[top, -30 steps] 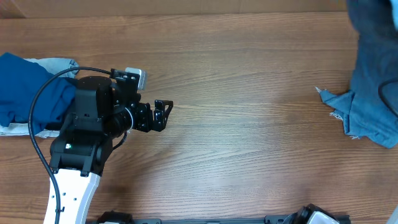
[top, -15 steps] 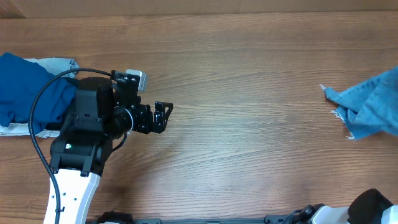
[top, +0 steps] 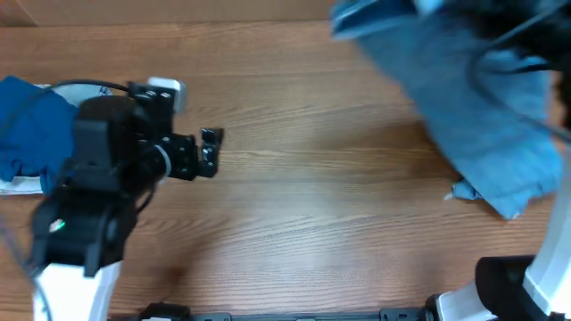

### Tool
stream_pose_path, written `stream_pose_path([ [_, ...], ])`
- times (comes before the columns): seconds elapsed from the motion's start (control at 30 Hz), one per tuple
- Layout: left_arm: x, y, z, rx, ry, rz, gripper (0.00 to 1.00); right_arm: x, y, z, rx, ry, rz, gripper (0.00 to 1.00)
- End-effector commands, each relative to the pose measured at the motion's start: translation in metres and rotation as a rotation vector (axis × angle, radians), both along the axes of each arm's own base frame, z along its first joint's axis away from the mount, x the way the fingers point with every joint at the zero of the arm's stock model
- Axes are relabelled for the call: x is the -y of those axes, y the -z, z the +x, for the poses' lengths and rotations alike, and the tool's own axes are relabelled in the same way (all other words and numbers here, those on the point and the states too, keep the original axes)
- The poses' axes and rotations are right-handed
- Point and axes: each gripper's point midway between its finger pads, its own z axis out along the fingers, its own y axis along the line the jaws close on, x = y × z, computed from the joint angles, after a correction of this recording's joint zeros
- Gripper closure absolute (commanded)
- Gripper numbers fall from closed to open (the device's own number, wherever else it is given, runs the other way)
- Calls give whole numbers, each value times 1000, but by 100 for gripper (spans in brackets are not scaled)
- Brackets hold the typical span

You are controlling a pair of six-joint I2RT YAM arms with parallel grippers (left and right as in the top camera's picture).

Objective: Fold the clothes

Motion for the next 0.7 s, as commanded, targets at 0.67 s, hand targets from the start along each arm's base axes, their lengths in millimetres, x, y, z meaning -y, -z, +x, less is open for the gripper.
stream_pose_path([
  [0.67, -49, -98, -36, 192, -195, 153, 0, -66, 75, -96, -39, -286, -655, 96],
])
